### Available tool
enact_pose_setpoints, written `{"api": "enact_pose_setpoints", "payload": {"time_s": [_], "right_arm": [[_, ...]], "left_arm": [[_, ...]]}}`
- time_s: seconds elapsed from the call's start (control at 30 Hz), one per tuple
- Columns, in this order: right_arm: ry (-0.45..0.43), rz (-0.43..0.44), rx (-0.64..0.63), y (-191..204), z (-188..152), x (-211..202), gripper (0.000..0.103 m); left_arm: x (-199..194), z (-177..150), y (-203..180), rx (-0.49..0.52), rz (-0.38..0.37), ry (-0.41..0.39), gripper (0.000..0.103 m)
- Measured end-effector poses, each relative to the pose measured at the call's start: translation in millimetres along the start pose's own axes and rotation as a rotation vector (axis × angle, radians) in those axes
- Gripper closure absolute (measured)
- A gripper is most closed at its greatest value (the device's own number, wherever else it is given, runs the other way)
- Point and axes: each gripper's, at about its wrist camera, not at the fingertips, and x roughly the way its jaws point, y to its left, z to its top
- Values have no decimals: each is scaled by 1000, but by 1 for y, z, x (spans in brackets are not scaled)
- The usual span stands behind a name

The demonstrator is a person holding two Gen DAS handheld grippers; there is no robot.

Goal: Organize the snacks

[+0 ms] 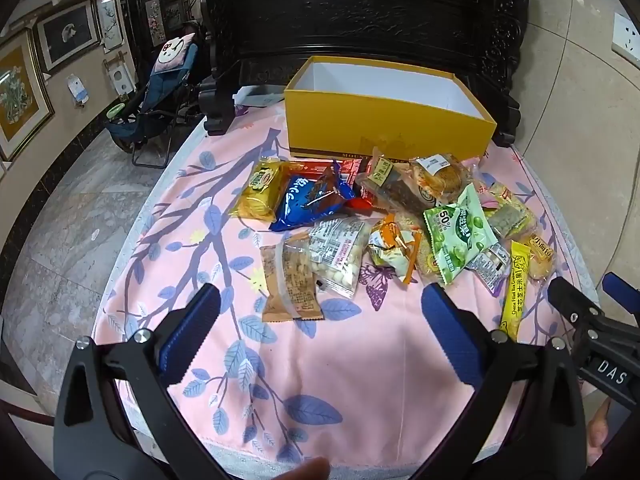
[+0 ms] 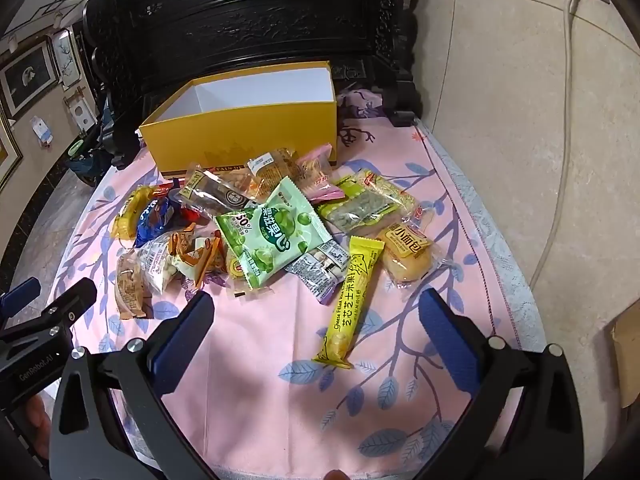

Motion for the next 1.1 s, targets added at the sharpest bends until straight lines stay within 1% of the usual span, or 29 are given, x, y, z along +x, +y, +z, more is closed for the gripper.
{"api": "enact_pose_setpoints", "payload": {"time_s": [0.1,0.17,0.2,0.87,1.1], "right_arm": [[15,15,12,-3,1,2,1],[9,8,-2,-1,0,1,1],[5,2,-9,1,-2,1,1],[14,12,-20,5,-3,1,1],[26,17,-21,6,-4,4,1]], "left_arm": [[-1,0,-1,4,0,-6,2],[-2,0,-2,5,-1,-8,2],[0,0,1,-6,-1,4,2],[3,-2,6,-11,-4,14,2],[9,-8,10,-19,3,30,2]]}}
